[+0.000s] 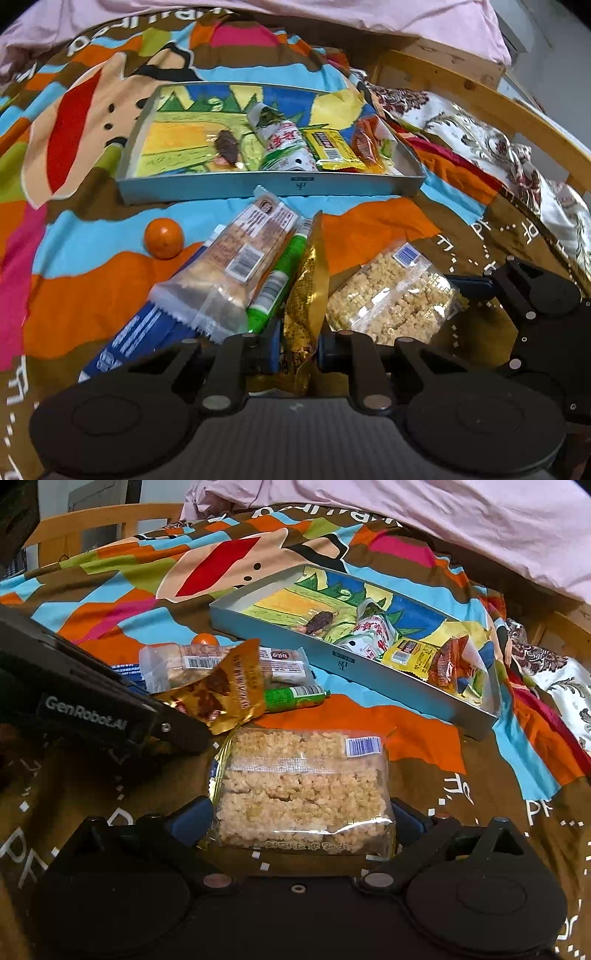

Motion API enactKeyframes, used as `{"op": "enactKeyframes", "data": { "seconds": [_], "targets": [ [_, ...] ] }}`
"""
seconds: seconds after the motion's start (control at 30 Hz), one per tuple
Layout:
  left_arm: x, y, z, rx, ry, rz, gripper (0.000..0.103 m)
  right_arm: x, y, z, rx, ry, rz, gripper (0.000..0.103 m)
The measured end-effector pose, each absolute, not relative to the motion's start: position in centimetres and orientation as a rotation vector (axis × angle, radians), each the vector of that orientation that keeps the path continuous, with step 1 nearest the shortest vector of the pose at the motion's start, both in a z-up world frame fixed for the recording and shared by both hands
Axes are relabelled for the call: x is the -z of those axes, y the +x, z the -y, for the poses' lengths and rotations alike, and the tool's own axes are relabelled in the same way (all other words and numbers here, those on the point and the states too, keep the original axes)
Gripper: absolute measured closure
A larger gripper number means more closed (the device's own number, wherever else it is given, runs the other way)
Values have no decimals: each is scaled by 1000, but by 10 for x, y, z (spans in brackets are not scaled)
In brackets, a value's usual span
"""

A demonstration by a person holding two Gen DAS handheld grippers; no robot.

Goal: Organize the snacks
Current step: 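Carry the gold bag with left tool while right tool carries puffed-rice bar over tray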

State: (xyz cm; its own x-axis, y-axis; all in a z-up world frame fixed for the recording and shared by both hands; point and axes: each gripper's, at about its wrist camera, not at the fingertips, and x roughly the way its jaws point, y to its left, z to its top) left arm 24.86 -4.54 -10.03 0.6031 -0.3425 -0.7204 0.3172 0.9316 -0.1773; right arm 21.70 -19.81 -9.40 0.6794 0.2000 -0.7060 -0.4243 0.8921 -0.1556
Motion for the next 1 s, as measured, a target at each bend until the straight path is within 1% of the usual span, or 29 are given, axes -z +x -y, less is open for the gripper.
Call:
{"op": "enactKeyframes", "data": {
  "seconds": [0.2,0.43,0.6,0.8,1.0],
  "targets": [
    [96,228,39,358,-69,-837,84,88,196,196,-361,-382,-724,6],
    [91,196,32,319,-201,-799,84,74,169,191,-352,-493,-623,6],
    [82,182,33,308,-200,-744,84,63,160,194,-332,-508,-557,6],
    [62,183,35,272,-194,-667,84,43,169,210,-275,-422,-508,6],
    [34,200,30,226,-220,-569,84,20,180,226,-243,-341,-441,6]
  ]
}}
